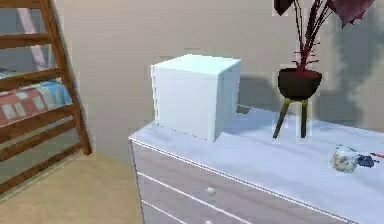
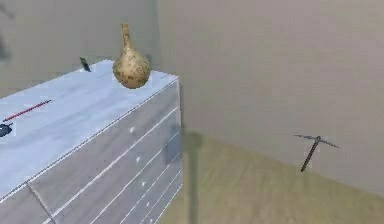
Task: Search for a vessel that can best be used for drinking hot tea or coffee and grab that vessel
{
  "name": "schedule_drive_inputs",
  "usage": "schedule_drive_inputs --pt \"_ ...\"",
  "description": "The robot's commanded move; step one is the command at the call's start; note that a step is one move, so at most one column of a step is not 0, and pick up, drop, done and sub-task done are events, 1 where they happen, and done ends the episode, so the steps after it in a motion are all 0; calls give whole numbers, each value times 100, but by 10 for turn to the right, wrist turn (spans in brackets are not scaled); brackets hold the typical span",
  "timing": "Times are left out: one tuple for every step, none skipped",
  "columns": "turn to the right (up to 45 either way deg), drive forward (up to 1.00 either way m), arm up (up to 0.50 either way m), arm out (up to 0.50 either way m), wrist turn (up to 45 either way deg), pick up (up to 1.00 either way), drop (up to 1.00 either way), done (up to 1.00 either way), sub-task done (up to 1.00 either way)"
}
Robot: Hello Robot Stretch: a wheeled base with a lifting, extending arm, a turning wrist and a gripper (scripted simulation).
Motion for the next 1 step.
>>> schedule_drive_inputs --pt "-420 0 0 0 0 0 0 0 0"
